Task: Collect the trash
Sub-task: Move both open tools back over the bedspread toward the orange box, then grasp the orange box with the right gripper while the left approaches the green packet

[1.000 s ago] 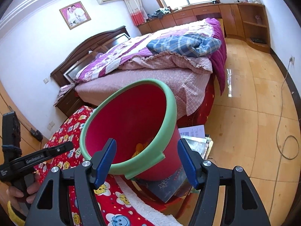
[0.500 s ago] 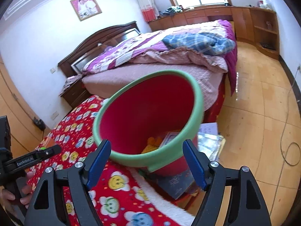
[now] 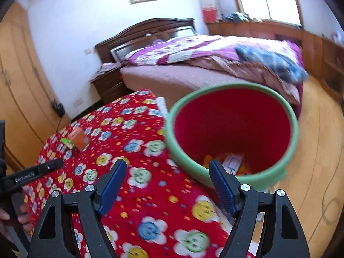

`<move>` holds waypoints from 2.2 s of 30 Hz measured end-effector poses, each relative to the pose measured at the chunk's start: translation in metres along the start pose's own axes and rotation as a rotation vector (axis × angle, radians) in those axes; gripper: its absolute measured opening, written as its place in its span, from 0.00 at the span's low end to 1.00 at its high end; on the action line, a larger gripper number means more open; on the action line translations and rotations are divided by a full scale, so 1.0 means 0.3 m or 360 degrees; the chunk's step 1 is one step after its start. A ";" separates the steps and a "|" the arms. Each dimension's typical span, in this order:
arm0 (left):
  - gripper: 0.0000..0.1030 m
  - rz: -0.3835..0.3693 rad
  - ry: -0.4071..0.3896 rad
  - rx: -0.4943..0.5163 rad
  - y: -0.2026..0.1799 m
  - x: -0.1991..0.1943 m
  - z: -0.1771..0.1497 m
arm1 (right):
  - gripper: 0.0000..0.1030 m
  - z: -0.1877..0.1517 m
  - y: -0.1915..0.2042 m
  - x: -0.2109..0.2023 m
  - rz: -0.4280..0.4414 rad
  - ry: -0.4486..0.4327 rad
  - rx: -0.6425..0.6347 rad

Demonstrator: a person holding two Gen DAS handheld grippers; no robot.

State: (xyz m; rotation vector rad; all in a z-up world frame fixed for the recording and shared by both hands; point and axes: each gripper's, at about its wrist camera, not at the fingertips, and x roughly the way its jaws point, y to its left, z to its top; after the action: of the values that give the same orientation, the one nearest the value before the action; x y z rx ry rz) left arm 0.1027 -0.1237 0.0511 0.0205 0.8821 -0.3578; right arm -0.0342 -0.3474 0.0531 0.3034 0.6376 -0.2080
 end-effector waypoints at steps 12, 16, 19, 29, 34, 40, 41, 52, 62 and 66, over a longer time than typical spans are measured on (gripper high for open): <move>0.77 0.0237 -0.0019 -0.0130 0.298 0.002 0.045 | 0.79 0.118 0.336 0.203 0.0329 0.0159 -0.0323; 0.77 0.0264 -0.0012 -0.0190 0.382 0.021 0.061 | 0.79 0.137 0.416 0.311 0.0386 0.0244 -0.0325; 0.77 0.0299 -0.0004 -0.0218 0.436 0.039 0.068 | 0.79 0.142 0.467 0.374 0.0417 0.0276 -0.0332; 0.77 0.0313 0.0031 -0.0343 0.563 0.099 0.062 | 0.79 0.136 0.636 0.575 0.0476 0.0367 -0.0510; 0.77 0.0304 0.0041 -0.0358 0.582 0.117 0.068 | 0.79 0.146 0.677 0.642 0.0444 0.0329 -0.0580; 0.77 0.0312 0.0035 -0.0328 0.552 0.135 0.093 | 0.55 0.155 0.657 0.680 0.0463 0.0375 -0.0505; 0.77 0.0308 0.0032 -0.0320 0.544 0.137 0.098 | 0.55 0.155 0.651 0.675 0.0460 0.0363 -0.0504; 0.77 0.0203 0.0008 -0.0214 0.395 0.194 0.180 | 0.55 0.211 0.457 0.528 0.0249 0.0204 -0.0269; 0.77 0.0130 0.0057 -0.0182 0.273 0.330 0.253 | 0.55 0.216 0.380 0.531 0.0236 0.0195 -0.0152; 0.73 0.0200 0.0082 -0.0158 0.244 0.393 0.278 | 0.55 0.208 0.361 0.525 0.0253 0.0184 -0.0132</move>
State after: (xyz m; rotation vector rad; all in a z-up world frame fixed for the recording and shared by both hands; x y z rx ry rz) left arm 0.2568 -0.1036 0.0055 -0.0064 0.9440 -0.1964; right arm 0.1543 -0.2828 0.0275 0.2859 0.7308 -0.0116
